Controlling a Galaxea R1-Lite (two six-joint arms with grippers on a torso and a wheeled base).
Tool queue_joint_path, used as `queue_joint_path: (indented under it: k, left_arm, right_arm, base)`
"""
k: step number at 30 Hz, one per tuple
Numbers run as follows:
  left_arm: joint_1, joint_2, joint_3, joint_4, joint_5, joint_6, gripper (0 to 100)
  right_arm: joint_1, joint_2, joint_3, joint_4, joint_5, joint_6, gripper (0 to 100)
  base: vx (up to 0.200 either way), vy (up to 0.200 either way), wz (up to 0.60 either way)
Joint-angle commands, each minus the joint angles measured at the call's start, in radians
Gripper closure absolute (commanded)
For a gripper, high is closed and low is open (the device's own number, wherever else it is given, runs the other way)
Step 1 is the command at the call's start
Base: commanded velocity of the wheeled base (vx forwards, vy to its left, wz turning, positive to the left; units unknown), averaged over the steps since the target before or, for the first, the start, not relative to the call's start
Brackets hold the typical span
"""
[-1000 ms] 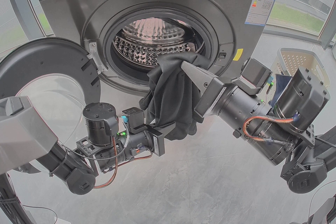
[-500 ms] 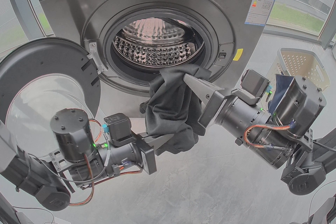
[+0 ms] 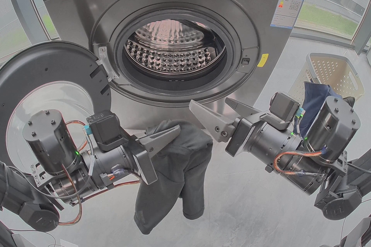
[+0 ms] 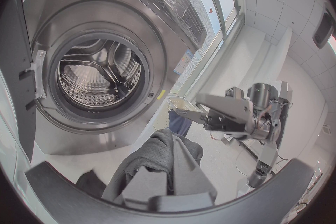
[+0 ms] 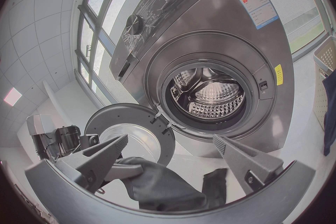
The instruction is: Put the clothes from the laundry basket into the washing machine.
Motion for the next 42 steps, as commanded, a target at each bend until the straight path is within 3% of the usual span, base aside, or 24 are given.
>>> queue_joint_path:
  k: [1,6,12,20,24,29,37,42]
  left_arm:
    - [0.032,0.003,-0.042,-0.001,0.035,-0.006,100]
    - [0.052,0.031,-0.122,-0.004,0.125,-0.013,100]
    - [0.059,0.031,-0.163,-0.003,0.162,-0.039,100]
    - [0.054,0.03,-0.172,-0.004,0.167,-0.042,100]
    - [0.059,0.028,-0.172,-0.007,0.165,-0.044,100]
    - [0.059,0.027,-0.172,-0.012,0.162,-0.046,100]
    - [0.051,0.019,-0.158,-0.036,0.156,-0.05,100]
    - [0.046,0.016,-0.157,-0.036,0.154,-0.058,100]
  right_arm:
    - [-0.008,-0.036,0.041,0.003,-0.003,0.0,0]
    - [-0.03,-0.051,0.125,0.0,-0.001,-0.009,0]
    - [-0.011,-0.046,0.179,0.0,0.008,-0.012,0]
    - [0.013,0.047,0.139,-0.044,0.017,-0.035,0]
    - [-0.007,0.138,0.102,-0.127,0.052,-0.08,0]
    - [-0.016,0.174,0.092,-0.146,0.052,-0.083,0]
    - [-0.131,0.197,-0.001,-0.144,0.062,-0.093,0]
    - [-0.154,0.21,-0.039,-0.144,0.062,-0.093,0]
  base:
    - [0.0,0.0,0.0]
    - [0.0,0.0,0.0]
    - [0.0,0.0,0.0]
    - [0.0,0.0,0.0]
    - [0.0,0.0,0.0]
    - [0.0,0.0,0.0]
    - [0.0,0.0,0.0]
    - [0.0,0.0,0.0]
